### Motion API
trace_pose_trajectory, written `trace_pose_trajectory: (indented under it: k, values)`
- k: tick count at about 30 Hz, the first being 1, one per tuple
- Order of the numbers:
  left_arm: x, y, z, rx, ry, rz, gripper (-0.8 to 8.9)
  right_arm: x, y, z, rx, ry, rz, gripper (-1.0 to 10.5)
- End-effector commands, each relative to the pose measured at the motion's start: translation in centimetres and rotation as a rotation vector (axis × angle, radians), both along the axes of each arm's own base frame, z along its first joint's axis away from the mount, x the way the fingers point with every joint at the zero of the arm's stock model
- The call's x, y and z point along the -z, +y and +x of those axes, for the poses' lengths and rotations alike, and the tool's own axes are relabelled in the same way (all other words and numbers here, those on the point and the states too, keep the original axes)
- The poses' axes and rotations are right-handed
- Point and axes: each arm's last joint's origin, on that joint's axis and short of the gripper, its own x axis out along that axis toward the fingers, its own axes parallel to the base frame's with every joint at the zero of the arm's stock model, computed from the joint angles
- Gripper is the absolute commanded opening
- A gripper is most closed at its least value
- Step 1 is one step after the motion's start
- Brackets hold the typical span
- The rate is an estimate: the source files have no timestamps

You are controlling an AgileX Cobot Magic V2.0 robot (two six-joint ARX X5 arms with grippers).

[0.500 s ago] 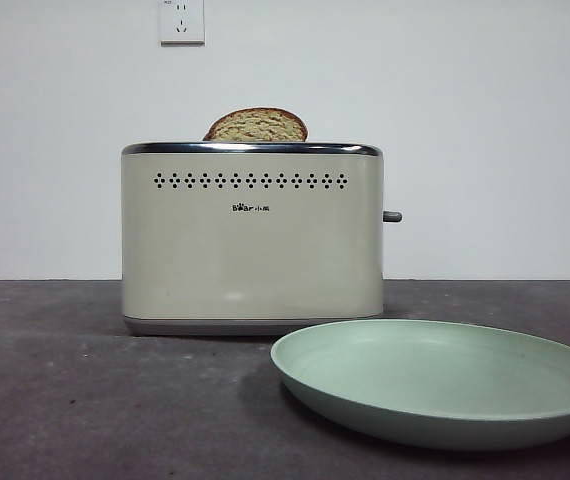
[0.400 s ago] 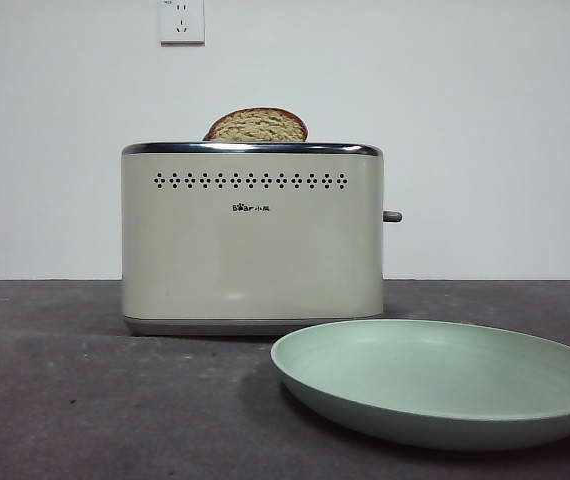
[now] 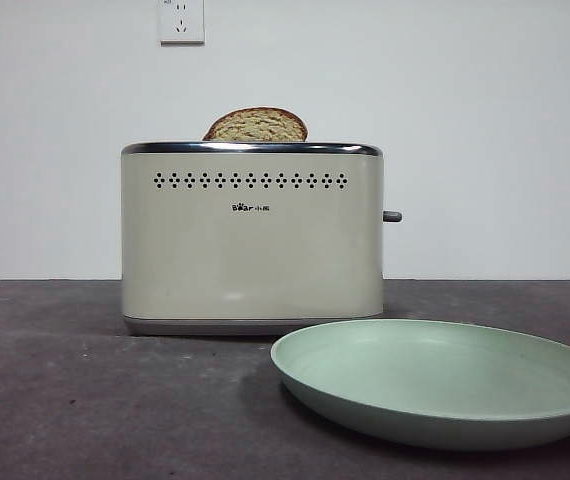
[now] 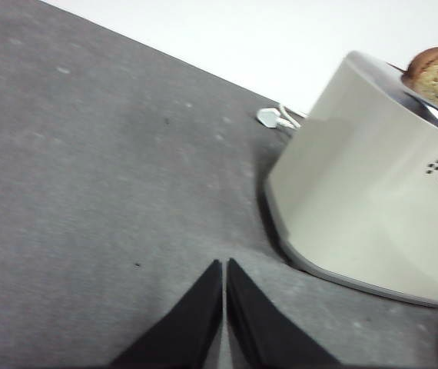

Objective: Take the bread from the toaster,put the bread on the plate,put the plate on the table

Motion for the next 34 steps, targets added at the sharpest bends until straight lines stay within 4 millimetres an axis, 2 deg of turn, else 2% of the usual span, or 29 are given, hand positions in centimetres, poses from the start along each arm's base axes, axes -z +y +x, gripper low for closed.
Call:
trace_pose_trajectory:
  k: [1, 5, 11, 17, 22, 29, 34]
  values:
    - [-0.9, -0.1, -0.2, 0.032, -0.013, -0.046, 0.07, -0.6, 0.0, -0.1, -0.004, -0.014, 0.128, 0.0]
    - [-2.9, -0.1, -0.6, 0.047, -0.026, -0.046, 0.07, -2.4, 0.0, -0.5, -0.005, -0.027, 0.172, 0.0]
    - [-6.8, -0.3, -0.9, 0.107, -0.041, -0.026, 0.07, -6.0, 0.0, -1.2, -0.001, 0.001, 0.16, 0.0]
    - [-10.9, -0.6, -0.2, 0.24, -0.001, 0.041, 0.07, -9.7, 0.2, -0.9, -0.08, 0.114, 0.093, 0.0]
    - [-13.6, -0.9, 0.6, 0.386, 0.077, 0.113, 0.07, -12.4, 0.6, -0.2, -0.227, 0.267, -0.008, 0.0]
    - [-15.9, -1.4, 1.2, 0.541, 0.151, 0.149, 0.07, -15.1, 1.0, 0.5, -0.342, 0.427, -0.114, 0.0]
    - [-16.5, -1.7, 1.4, 0.582, 0.198, 0.156, 0.09, -15.8, 1.3, 0.7, -0.377, 0.492, -0.146, 0.0]
